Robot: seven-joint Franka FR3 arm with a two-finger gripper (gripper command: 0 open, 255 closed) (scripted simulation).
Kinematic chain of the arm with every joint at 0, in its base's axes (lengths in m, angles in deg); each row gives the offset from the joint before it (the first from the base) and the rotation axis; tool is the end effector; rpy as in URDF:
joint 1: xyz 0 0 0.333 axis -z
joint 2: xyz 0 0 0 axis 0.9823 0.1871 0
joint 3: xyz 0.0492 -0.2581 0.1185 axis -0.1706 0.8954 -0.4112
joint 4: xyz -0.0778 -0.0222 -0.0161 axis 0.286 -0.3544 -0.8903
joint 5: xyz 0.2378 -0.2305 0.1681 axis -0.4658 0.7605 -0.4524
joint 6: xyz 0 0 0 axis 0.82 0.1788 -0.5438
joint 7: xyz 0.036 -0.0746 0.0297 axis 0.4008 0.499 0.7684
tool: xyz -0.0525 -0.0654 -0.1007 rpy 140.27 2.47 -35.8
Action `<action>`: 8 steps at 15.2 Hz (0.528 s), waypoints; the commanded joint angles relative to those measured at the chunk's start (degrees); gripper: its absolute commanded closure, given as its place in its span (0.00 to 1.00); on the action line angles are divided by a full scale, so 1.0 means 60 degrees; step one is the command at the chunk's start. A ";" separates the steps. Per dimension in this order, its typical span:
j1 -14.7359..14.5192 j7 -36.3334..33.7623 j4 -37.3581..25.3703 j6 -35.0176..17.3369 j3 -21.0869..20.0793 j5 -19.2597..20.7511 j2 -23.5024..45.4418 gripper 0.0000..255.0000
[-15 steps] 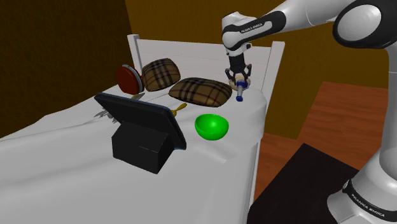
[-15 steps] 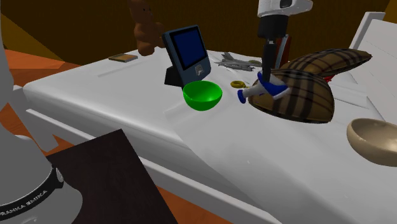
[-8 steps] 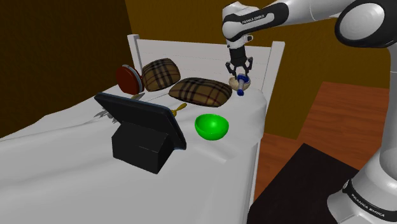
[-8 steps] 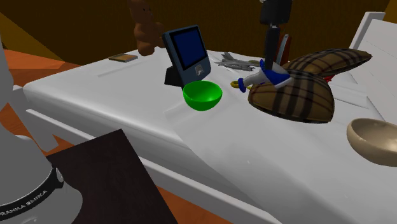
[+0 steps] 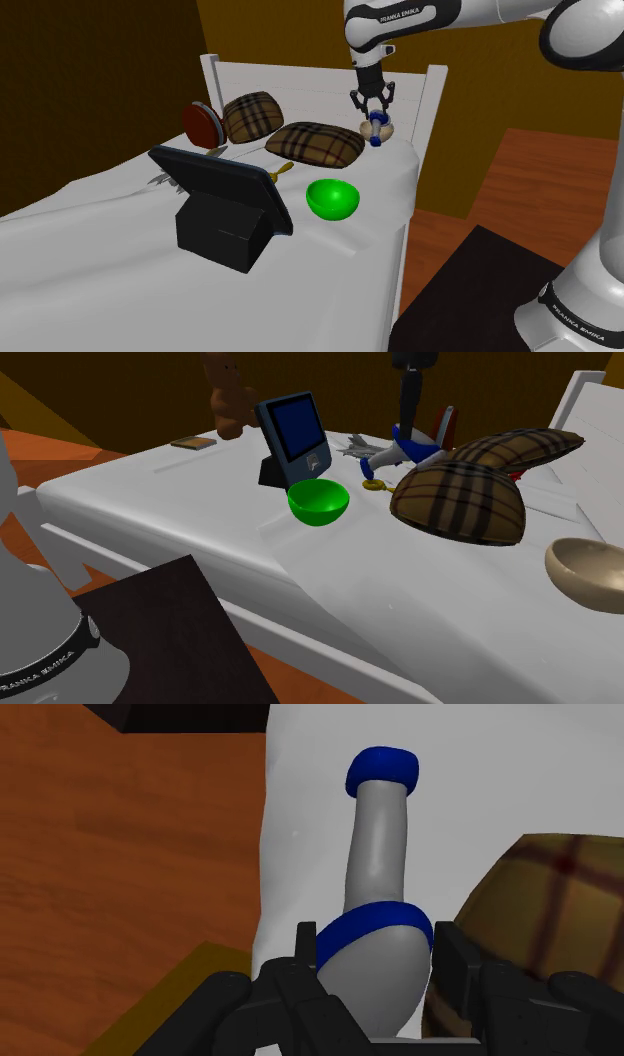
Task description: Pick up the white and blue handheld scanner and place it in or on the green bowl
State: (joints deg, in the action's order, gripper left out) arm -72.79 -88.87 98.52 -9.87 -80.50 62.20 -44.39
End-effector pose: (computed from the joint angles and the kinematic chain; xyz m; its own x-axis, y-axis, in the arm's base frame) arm 0.6139 -0.0715 0.4419 0.5728 -0.8175 0.0598 -0.7991 -0.5407 0.2627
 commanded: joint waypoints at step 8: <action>-0.1178 -0.1727 0.0264 0.0577 -0.0648 -0.0165 -0.0483 1.00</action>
State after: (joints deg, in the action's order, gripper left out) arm -79.04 -97.88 99.82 -6.61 -83.93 61.35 -47.04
